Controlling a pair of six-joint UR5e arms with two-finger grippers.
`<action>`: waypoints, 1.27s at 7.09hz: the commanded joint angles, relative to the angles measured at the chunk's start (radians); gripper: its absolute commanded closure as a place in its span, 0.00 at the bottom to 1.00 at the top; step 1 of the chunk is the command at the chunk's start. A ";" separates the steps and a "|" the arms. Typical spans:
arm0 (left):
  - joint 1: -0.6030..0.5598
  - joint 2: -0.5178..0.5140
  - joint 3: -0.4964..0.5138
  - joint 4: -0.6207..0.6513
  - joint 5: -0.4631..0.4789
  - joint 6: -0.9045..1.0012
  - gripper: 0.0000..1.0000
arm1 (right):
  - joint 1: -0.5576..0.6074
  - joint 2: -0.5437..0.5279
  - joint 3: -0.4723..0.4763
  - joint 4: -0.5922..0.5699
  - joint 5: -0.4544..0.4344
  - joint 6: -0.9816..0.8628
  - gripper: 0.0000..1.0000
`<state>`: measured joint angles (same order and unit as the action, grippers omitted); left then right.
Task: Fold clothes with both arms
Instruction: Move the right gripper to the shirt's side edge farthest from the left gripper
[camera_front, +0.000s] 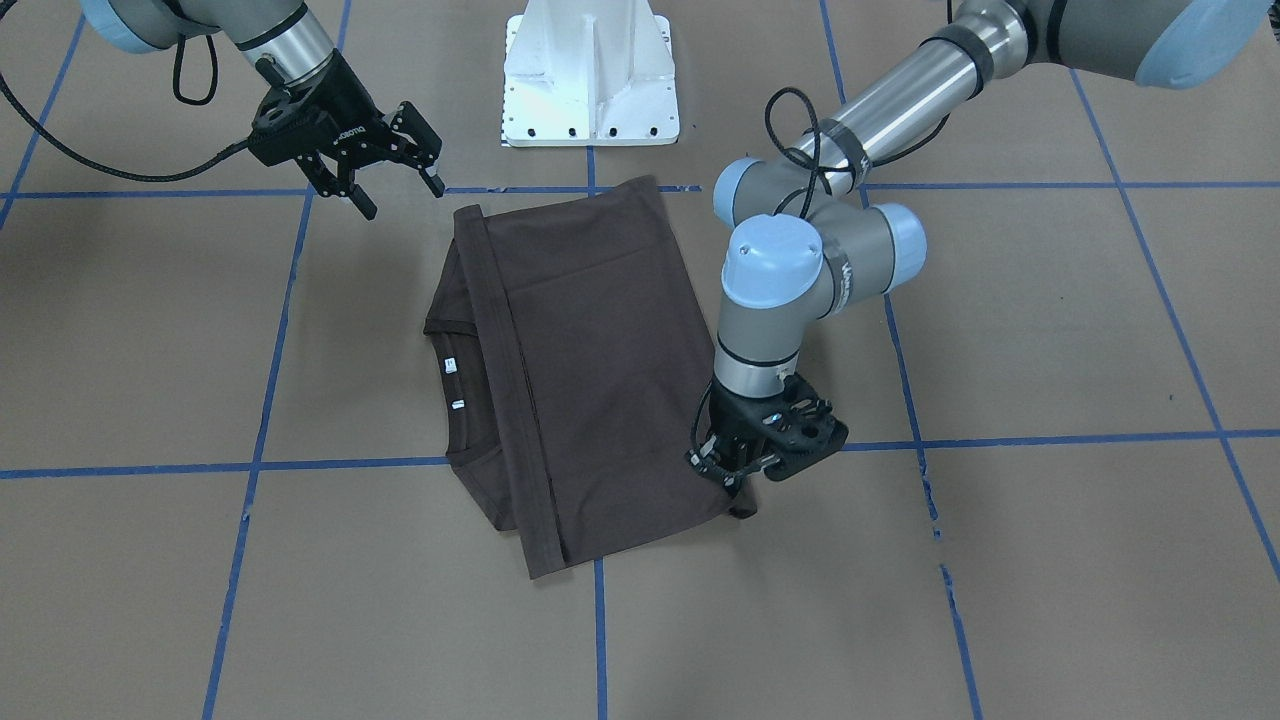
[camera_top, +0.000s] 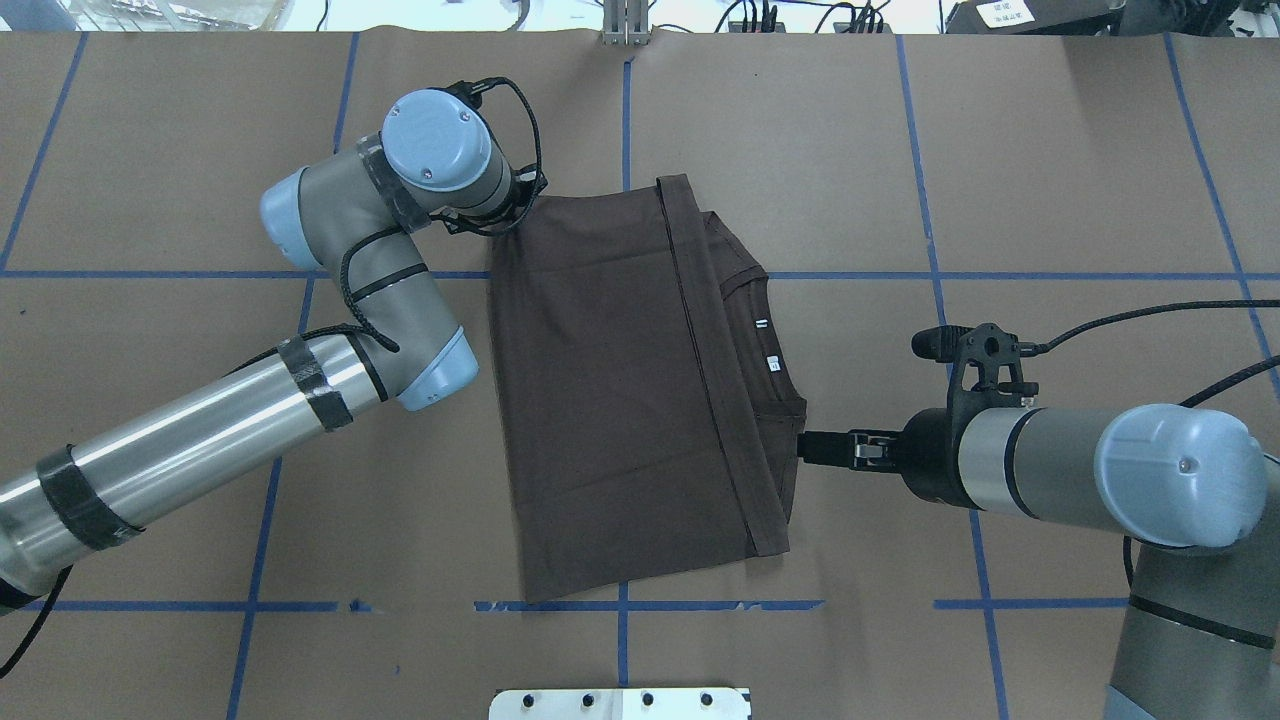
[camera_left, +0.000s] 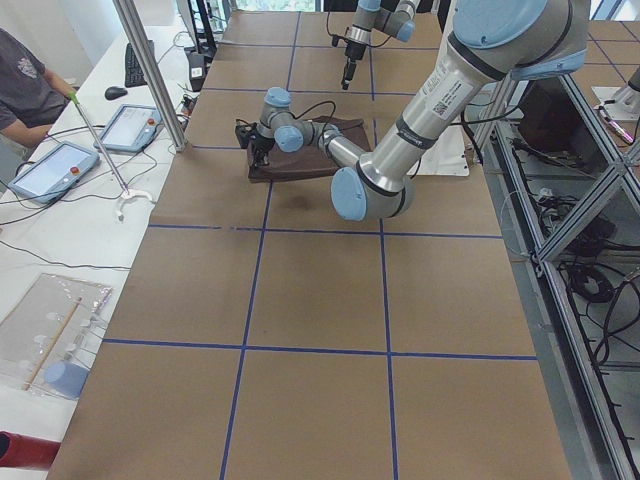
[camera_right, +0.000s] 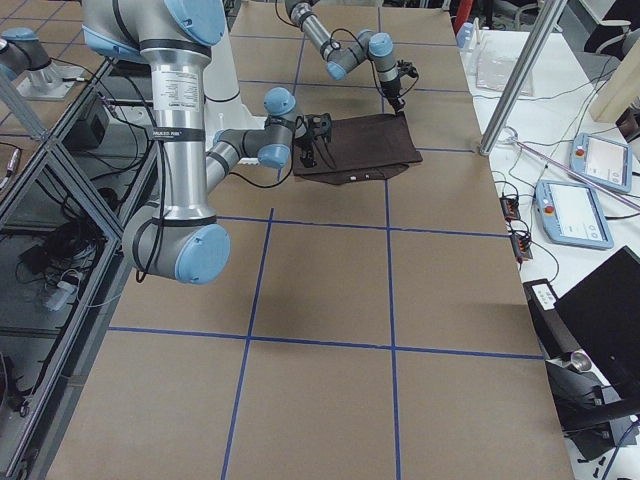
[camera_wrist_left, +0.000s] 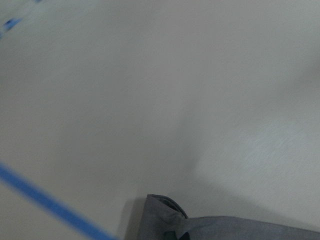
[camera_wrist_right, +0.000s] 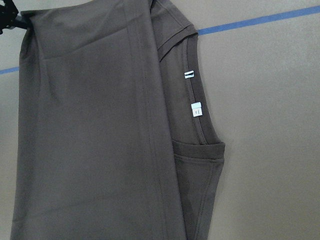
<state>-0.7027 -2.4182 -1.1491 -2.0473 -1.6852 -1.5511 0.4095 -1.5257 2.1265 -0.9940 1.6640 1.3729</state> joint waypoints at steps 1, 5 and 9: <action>-0.003 -0.030 0.094 -0.184 0.085 0.046 0.01 | 0.000 0.025 -0.022 0.000 0.000 0.000 0.00; -0.116 -0.029 0.063 -0.179 -0.140 0.143 0.00 | -0.003 0.241 -0.080 -0.354 0.003 -0.021 0.00; -0.133 0.158 -0.453 0.259 -0.272 0.290 0.00 | -0.033 0.473 -0.238 -0.707 0.025 -0.182 0.00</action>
<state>-0.8349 -2.3131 -1.4328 -1.9302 -1.9442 -1.3026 0.3923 -1.0874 1.9255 -1.6330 1.6746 1.2225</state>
